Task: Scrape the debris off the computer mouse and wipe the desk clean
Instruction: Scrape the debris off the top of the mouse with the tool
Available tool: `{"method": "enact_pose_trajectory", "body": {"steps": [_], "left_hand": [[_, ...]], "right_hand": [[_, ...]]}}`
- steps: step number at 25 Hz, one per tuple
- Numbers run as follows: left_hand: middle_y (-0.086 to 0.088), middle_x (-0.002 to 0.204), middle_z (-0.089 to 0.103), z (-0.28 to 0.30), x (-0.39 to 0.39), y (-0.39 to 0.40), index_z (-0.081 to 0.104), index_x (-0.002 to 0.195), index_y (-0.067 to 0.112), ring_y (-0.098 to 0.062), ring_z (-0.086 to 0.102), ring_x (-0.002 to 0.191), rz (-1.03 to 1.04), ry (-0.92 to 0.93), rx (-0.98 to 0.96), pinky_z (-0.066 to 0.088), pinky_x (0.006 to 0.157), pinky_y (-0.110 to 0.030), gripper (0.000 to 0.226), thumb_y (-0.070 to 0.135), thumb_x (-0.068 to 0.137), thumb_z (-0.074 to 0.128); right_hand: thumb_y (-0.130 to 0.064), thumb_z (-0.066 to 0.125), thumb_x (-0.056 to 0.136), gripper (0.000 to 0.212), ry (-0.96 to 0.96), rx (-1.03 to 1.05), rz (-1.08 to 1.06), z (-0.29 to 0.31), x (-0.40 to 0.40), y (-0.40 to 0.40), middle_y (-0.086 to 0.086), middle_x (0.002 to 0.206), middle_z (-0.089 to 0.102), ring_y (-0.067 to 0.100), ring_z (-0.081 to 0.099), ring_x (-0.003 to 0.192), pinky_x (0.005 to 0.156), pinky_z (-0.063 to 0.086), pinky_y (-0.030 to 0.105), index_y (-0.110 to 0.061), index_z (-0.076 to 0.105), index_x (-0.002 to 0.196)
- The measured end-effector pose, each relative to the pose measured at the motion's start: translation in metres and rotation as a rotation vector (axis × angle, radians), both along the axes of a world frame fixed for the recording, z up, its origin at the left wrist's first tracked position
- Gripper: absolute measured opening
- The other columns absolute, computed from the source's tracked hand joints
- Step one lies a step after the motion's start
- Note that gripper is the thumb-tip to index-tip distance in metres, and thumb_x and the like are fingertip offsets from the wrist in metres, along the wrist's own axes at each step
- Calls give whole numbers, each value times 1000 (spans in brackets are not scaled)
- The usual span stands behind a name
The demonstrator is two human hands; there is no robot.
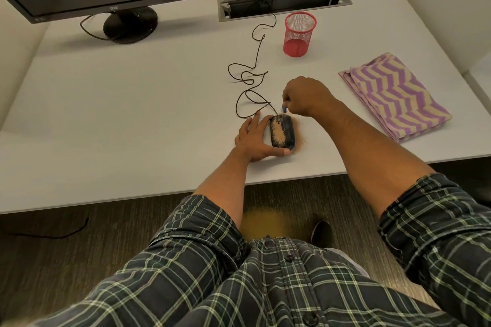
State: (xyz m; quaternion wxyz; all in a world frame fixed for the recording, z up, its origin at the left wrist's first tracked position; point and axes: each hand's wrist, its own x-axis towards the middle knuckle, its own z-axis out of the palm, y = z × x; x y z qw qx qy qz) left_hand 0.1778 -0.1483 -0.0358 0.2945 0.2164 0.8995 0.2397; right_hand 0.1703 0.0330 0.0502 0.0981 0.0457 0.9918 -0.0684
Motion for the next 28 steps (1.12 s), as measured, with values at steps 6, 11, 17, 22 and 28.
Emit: {"method": "enact_pose_trajectory", "body": {"steps": [6,11,17,22,28], "left_hand": [[9,168,-12,2,0,0,5,158,42,-19,-14,153,-8,-4,-18,5,122,-54,120,73,67,76],[10,167,-13,2,-1,0,5,158,43,-19,-14,153,-7,-7,-14,5,122,-54,120,72,66,77],[11,167,-14,1,-1,-1,5,158,44,-19,-15,153,-7,-6,-8,5,122,-55,120,73,66,77],[10,167,-14,2,-1,0,4,158,44,-19,-15,153,-7,-13,-14,5,122,-55,121,73,65,77],[11,167,-14,4,1,-1,5,157,44,-19,-14,153,-5,-9,-3,4,121,-55,120,72,66,77]], "right_hand": [[-21,76,79,16,-92,-39,66,9,-3,-6,6,97,73,23,64,85,65,49,31,-15,79,94],[-18,74,81,21,-114,67,114,20,-7,-18,11,100,69,24,62,82,64,46,32,-11,74,100],[-19,75,80,22,-105,70,100,21,-2,-17,11,99,69,24,61,80,69,51,33,-11,74,100],[-19,78,80,16,-137,-26,98,27,-4,-9,6,92,74,20,66,80,63,48,28,-11,79,94],[-20,77,81,20,-104,-17,40,15,0,-9,8,97,73,21,64,81,66,47,30,-12,77,99]]}}
